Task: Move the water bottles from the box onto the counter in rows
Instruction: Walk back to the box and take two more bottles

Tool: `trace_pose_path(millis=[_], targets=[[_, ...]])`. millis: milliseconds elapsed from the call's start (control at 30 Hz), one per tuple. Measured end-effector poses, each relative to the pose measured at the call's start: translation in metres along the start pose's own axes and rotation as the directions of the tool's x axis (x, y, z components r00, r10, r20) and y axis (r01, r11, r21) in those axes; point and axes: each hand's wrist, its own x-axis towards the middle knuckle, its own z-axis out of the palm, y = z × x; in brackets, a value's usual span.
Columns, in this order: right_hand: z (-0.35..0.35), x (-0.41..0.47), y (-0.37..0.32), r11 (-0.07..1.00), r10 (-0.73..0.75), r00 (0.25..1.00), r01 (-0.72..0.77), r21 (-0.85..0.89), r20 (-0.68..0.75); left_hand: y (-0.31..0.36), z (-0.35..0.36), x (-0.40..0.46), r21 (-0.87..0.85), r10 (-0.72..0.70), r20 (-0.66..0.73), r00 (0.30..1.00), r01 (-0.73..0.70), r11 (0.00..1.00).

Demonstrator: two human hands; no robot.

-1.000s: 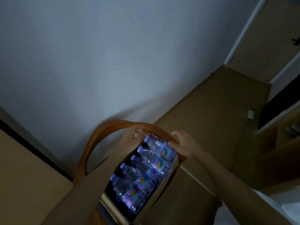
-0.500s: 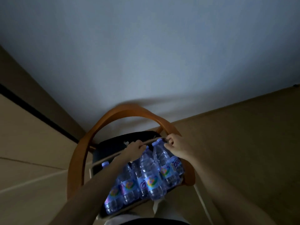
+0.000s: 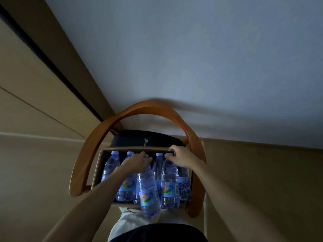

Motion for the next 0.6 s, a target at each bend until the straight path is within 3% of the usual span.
trace_pose_path(millis=[100, 233, 333, 433, 600], targets=[[0.005, 0.014, -0.009, 0.992, -0.014, 0.997, 0.022, -0.124, 0.072, -0.005, 0.005, -0.015, -0.008, -0.025, -0.104, 0.994, 0.025, 1.000], [0.010, 0.026, -0.015, 0.949, 0.014, 0.991, 0.030, -0.313, 0.135, -0.007, 0.004, -0.032, -0.215, -0.103, -0.148, 0.984, 0.070, 0.974], [0.010, 0.030, -0.019, 0.939, 0.006, 0.987, 0.049, -0.340, 0.158, -0.010, 0.008, -0.040, -0.332, -0.168, -0.160, 0.973, 0.107, 0.937], [0.011, 0.029, -0.024, 0.947, -0.010, 0.986, 0.062, -0.315, 0.165, -0.011, 0.009, -0.046, -0.338, -0.234, -0.173, 0.957, 0.165, 0.927], [0.012, 0.024, -0.038, 0.936, -0.039, 0.974, 0.113, -0.332, 0.223, -0.008, 0.007, -0.058, -0.385, -0.207, -0.181, 0.962, 0.124, 0.915]])
